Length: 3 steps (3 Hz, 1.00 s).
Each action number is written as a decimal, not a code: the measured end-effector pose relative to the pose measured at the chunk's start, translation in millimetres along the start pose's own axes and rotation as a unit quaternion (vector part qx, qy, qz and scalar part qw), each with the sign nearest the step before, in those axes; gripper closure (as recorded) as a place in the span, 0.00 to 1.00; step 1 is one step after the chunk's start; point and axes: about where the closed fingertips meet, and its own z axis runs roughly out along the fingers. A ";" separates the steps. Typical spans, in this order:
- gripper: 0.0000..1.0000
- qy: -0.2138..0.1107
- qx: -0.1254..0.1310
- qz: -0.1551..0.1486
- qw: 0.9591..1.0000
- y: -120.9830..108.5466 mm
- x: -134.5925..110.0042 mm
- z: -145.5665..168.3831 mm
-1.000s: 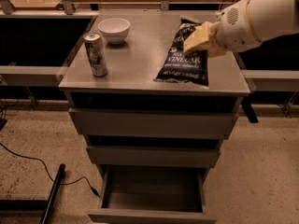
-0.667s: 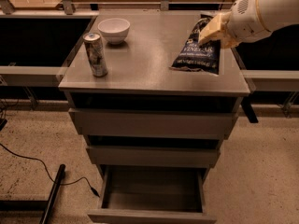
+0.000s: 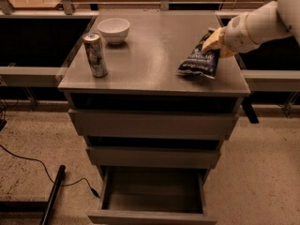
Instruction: Pick blue chip bag from bottom drawer and place on counter
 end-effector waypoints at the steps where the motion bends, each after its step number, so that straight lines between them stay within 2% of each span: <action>1: 0.62 -0.006 0.001 0.004 1.000 5.2 -1.9 8.4; 3: 0.16 -0.009 0.002 0.003 1.000 4.4 -3.6 14.3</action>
Offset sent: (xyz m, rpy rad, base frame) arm 0.0030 0.0009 -0.0098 0.0067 0.0119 0.0030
